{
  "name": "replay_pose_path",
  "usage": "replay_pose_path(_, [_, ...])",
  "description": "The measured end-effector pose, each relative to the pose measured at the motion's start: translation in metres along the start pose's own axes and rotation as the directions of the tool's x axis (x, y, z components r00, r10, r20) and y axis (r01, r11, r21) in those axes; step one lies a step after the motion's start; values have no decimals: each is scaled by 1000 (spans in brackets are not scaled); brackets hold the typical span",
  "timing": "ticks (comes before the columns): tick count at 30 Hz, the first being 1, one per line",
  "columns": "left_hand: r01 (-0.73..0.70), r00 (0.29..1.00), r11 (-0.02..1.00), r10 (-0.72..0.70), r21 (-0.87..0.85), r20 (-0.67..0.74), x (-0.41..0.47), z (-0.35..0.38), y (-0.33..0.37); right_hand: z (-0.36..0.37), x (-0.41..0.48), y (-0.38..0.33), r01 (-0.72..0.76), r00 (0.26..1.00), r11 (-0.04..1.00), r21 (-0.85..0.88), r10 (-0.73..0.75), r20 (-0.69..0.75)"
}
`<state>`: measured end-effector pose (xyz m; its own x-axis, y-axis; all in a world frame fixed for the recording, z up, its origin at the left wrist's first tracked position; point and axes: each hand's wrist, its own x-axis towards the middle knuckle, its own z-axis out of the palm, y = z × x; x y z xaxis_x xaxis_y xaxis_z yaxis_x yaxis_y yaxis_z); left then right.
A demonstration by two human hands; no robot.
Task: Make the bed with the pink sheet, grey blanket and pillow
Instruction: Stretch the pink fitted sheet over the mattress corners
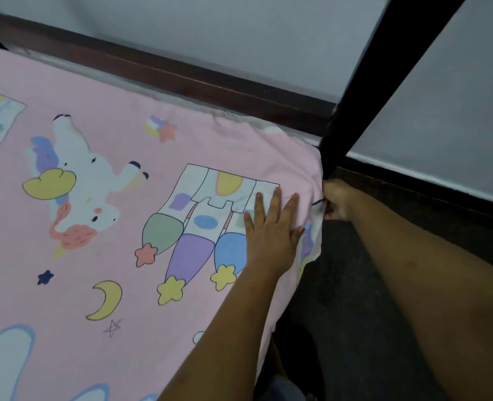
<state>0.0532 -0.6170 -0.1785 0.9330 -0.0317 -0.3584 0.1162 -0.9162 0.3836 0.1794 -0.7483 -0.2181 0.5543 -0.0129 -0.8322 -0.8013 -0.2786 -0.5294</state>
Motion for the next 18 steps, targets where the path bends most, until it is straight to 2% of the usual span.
replay_pose_path(3, [-9,1000,1000,9,4,-27,16,-1,5,5,9,3,150,989,983,102,-150,-4])
replay_pose_path(4, [-7,999,1000,7,0,-41,21,-1,7,6,12,5,201,979,978,48,-200,-26])
replay_pose_path(6, [-6,998,1000,5,-9,-70,29,-2,12,4,16,14,278,939,931,-237,-316,-138])
replay_pose_path(8, [-14,996,999,11,-38,-86,35,-5,17,-7,21,23,235,878,838,-492,-400,-263])
replay_pose_path(10, [-39,996,999,36,-35,-88,42,-6,21,-22,29,25,172,836,794,-583,-431,-339])
replay_pose_path(13, [-31,995,999,33,19,-93,54,-10,22,-29,38,20,85,824,748,-658,-424,-375])
replay_pose_path(18, [-9,998,1000,10,22,-67,79,-31,13,-18,44,27,14,871,781,-624,-315,-376])
